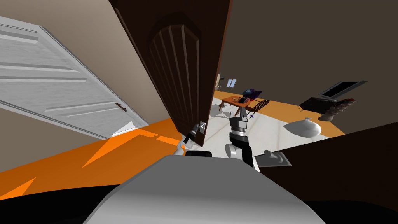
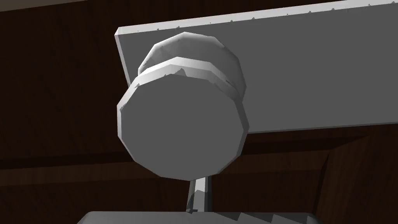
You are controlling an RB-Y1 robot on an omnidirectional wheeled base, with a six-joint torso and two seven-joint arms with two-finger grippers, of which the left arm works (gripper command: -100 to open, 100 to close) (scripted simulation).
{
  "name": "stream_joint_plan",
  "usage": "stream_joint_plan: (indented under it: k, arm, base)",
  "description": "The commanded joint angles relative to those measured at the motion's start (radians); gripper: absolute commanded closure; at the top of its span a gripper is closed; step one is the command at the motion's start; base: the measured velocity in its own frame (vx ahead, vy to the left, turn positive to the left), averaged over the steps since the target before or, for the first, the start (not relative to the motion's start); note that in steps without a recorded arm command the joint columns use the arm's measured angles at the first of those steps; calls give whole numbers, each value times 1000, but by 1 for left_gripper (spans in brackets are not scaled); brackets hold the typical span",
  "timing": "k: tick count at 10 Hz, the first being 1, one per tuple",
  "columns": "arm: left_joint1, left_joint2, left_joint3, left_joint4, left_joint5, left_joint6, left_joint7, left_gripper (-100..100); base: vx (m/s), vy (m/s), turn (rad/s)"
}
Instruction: Push the door open
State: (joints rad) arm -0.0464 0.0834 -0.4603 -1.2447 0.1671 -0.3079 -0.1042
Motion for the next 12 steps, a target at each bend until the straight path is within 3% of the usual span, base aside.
stream_joint_plan:
  k: [1,2,6,9,12]
  arm:
    - [9,7,-2,-10,1,2,-10,100]
    - [20,1,-20,-24,0,7,-13,-100]
    - [46,-16,-53,-55,-3,18,-26,-100]
    - [76,-53,-92,-91,-5,30,-41,-100]
    - [71,-35,-78,-85,-8,30,-42,-100]
  base:
    - [262,-68,232]
    - [9,4,121]
    - [-235,60,28]
    - [-233,103,56]
    - [39,-32,-21]
